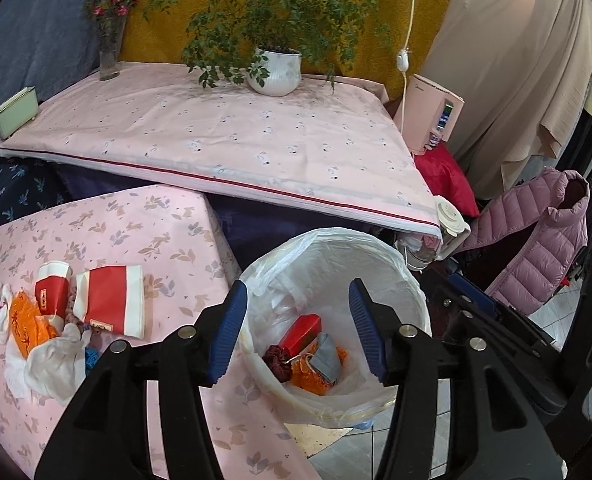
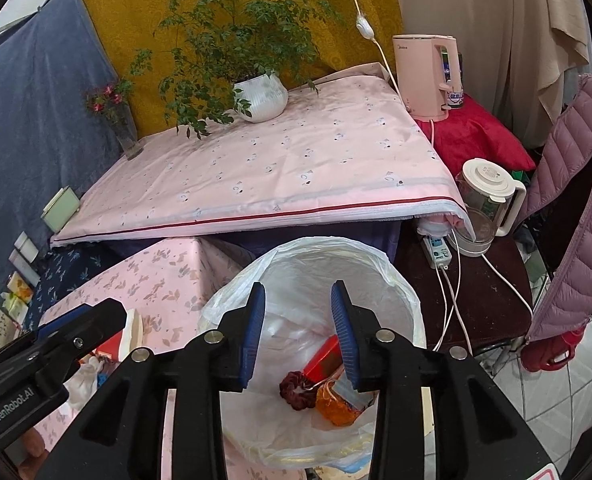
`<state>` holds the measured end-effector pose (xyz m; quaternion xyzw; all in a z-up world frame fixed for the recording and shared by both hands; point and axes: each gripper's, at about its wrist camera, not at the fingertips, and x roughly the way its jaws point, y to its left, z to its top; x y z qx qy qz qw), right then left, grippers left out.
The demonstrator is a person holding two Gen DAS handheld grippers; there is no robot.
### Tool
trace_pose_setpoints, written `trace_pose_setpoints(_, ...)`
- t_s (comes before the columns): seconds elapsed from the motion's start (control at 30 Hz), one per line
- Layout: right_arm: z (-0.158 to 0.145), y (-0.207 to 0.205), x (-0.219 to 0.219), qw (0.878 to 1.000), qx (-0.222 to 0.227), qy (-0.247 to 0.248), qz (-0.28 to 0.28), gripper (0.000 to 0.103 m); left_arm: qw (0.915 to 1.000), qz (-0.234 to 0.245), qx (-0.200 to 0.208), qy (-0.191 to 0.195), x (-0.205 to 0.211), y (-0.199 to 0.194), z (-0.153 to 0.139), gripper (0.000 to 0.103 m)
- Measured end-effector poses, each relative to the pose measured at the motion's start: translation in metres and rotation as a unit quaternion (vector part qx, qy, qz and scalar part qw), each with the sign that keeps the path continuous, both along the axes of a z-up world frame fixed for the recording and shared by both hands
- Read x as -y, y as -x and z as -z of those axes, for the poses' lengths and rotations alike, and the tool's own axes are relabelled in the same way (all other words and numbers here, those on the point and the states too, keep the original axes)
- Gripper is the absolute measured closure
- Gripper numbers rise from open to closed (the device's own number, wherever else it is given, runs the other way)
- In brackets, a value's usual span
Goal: Collect trash
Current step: 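Carry the scrunchie and grey mask over the bin and release both, then grasp the white plastic bag with the left tool while the right tool reaches for the red-and-white cup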
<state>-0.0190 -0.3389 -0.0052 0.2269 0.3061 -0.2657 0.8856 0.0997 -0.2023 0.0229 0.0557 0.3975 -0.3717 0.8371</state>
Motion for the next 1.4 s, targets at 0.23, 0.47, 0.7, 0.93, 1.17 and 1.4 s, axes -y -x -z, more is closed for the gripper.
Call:
trace_pose_setpoints(0.23,-0.005,-0.008,-0.017,1.000,0.001,0.005,-0.020,0.068,0.9995,-0.032,-0.003,0.002,-0.022,-0.006,0.001,0.047)
trace_pose_setpoints(0.47,-0.009,-0.016,-0.036,0.999,0.002,0.008,-0.040,0.067,0.9972,-0.074,-0.006,0.002,-0.053,-0.016,0.003,0.039)
trace_pose_setpoints(0.7,-0.013,-0.026,-0.058,0.998,0.000,0.015,-0.065,0.064,0.9935,-0.114,-0.009,-0.002,-0.082,-0.025,0.005,0.033)
trace_pose_setpoints(0.93,-0.017,-0.036,-0.081,0.996,-0.003,0.024,-0.090,0.062,0.9894,-0.145,-0.009,-0.010,-0.107,-0.030,0.009,0.031)
trace_pose_setpoints(1.17,-0.015,-0.048,-0.101,0.993,-0.010,0.027,-0.112,0.062,0.9837,-0.178,-0.021,-0.018,-0.133,-0.038,0.019,0.027)
trace_pose_setpoints(1.4,-0.010,-0.060,-0.120,0.990,-0.020,0.028,-0.136,0.062,0.9734,-0.222,-0.048,-0.030,-0.164,-0.047,0.042,0.019)
